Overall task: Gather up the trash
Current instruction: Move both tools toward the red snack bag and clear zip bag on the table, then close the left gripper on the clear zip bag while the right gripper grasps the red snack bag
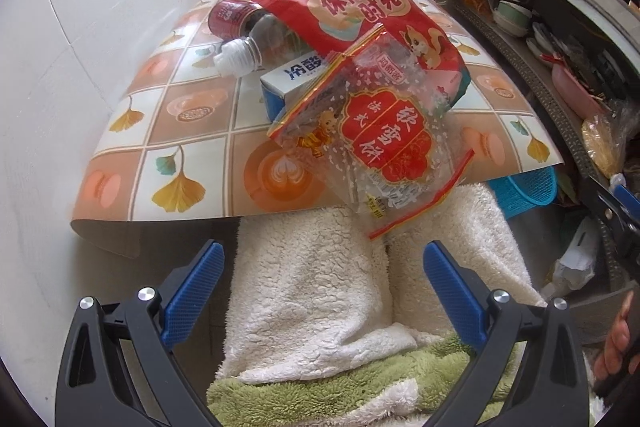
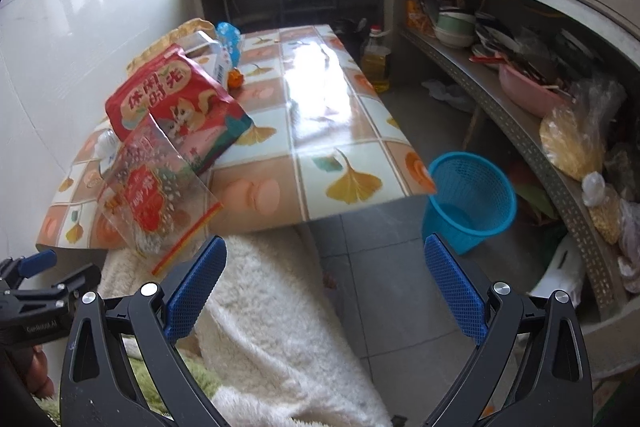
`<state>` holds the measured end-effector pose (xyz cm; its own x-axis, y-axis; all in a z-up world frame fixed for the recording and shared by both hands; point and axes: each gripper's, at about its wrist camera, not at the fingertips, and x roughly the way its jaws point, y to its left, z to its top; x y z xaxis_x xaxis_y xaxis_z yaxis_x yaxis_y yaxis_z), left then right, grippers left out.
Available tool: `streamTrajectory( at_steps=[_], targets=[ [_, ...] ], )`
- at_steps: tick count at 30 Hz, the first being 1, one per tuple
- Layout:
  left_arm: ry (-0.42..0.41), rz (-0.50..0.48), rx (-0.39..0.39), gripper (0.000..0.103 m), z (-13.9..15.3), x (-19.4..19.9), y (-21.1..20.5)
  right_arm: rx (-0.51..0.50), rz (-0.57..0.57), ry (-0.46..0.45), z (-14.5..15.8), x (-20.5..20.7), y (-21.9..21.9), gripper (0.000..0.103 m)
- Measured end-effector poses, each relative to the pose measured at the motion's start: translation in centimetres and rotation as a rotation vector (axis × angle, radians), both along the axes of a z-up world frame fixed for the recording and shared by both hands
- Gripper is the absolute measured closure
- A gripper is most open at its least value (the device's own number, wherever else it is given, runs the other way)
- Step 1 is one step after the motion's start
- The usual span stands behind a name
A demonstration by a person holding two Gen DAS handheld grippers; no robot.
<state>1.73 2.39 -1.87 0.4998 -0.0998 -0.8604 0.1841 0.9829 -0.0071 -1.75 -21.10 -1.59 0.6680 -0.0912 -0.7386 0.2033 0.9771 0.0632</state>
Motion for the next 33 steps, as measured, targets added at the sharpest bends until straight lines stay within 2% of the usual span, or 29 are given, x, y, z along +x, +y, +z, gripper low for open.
streamTrajectory(
  at_steps=[4, 7, 10, 12, 16, 19, 21, 24, 27, 31, 33],
  targets=[
    [0.013, -0.016, -0.057, 0.005, -0.5, 0.8, 0.9, 0.009, 0.041, -0.036, 0.1, 1.7, 0.4, 0.008],
    [0.021, -0.018, -0.142, 0.005, -1.0, 2.0, 2.3, 0.024, 0.090, -0.066, 0.4, 2.7, 0.6, 0.008],
    [-0.020, -0.053, -0.254, 0.005, -1.0, 2.7, 3.4, 0.024, 0.123, -0.090, 0.4, 3.4, 0.8, 0.008],
    [-0.041, -0.066, -0.274, 0.005, -1.0, 3.1, 3.7, 0.025, 0.134, -0.104, 0.3, 3.8, 0.9, 0.008],
    [-0.028, -0.097, -0.300, 0.005, -1.6, 4.1, 3.9, 0.060, 0.155, -0.103, 0.1, 4.6, 1.0, 0.008],
    [0.011, -0.104, -0.379, 0.005, -2.3, 4.9, 4.5, 0.092, 0.183, -0.095, -0.1, 4.9, 1.2, 0.008],
    [0.009, -0.105, -0.433, 0.005, -2.8, 5.0, 5.0, 0.103, 0.204, -0.085, -0.3, 5.4, 1.5, 0.008],
    [0.018, -0.102, -0.478, 0.006, -3.4, 5.1, 5.5, 0.108, 0.230, -0.081, -0.6, 5.9, 2.0, 0.008],
    [0.038, -0.099, -0.541, 0.014, -4.0, 5.4, 6.1, 0.115, 0.257, -0.052, -1.3, 6.7, 2.6, 0.008],
    [0.049, -0.107, -0.576, 0.025, -4.5, 6.0, 6.4, 0.147, 0.301, 0.003, -2.3, 8.0, 3.6, 0.024],
    [0.062, -0.116, -0.628, 0.028, -4.9, 6.4, 6.7, 0.168, 0.314, 0.036, -3.1, 8.5, 3.9, 0.032]
  ],
)
